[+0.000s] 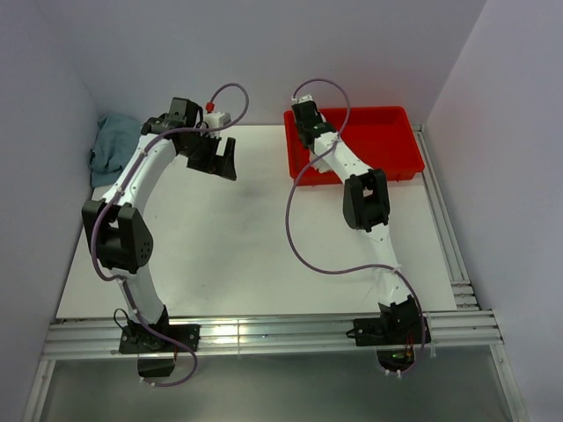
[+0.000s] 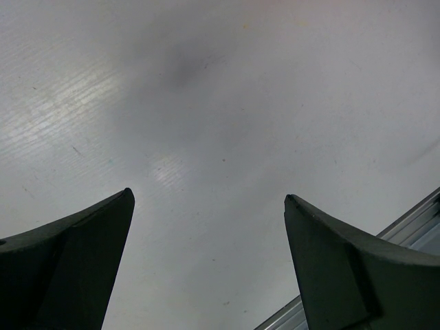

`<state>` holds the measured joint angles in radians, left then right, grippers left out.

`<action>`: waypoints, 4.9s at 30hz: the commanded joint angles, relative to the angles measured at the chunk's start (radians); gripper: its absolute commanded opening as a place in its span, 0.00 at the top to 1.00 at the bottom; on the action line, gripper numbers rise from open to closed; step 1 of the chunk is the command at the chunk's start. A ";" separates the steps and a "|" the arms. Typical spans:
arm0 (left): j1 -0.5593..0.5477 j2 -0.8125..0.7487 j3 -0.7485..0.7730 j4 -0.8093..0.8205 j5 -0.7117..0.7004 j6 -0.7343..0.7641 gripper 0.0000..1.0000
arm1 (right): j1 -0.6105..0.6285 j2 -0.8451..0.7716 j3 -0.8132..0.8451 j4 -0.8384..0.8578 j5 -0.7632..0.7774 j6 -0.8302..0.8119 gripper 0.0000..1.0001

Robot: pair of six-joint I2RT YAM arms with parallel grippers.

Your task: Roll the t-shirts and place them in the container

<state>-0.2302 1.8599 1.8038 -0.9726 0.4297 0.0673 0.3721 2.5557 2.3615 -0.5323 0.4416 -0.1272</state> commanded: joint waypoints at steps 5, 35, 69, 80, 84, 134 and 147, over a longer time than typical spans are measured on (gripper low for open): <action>0.002 0.005 0.038 -0.017 0.035 0.009 0.04 | 0.021 -0.040 -0.002 -0.038 -0.003 0.017 1.00; -0.008 0.116 0.109 -0.051 0.084 0.005 0.05 | 0.024 -0.098 -0.010 -0.063 -0.142 0.041 0.26; -0.009 0.153 0.078 -0.025 0.104 0.008 0.06 | -0.084 -0.537 -0.543 -0.017 -0.224 0.492 0.50; -0.009 0.159 0.066 -0.017 0.100 0.005 0.06 | -0.059 -0.448 -0.512 -0.089 -0.271 0.508 0.82; -0.009 0.160 0.063 -0.014 0.095 0.003 0.06 | -0.027 -0.410 -0.487 -0.084 -0.282 0.505 0.82; 0.210 -0.217 -0.274 0.054 0.146 0.100 0.05 | 0.088 -0.612 -0.920 0.178 -0.345 0.730 0.60; 0.269 -0.511 -0.508 0.100 0.072 0.106 0.03 | -0.007 -0.581 -0.879 0.277 -0.417 0.725 0.57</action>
<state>0.0360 1.3941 1.3113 -0.9058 0.5087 0.1635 0.3660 2.0220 1.4677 -0.3328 0.0536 0.6010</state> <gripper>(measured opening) 0.964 0.420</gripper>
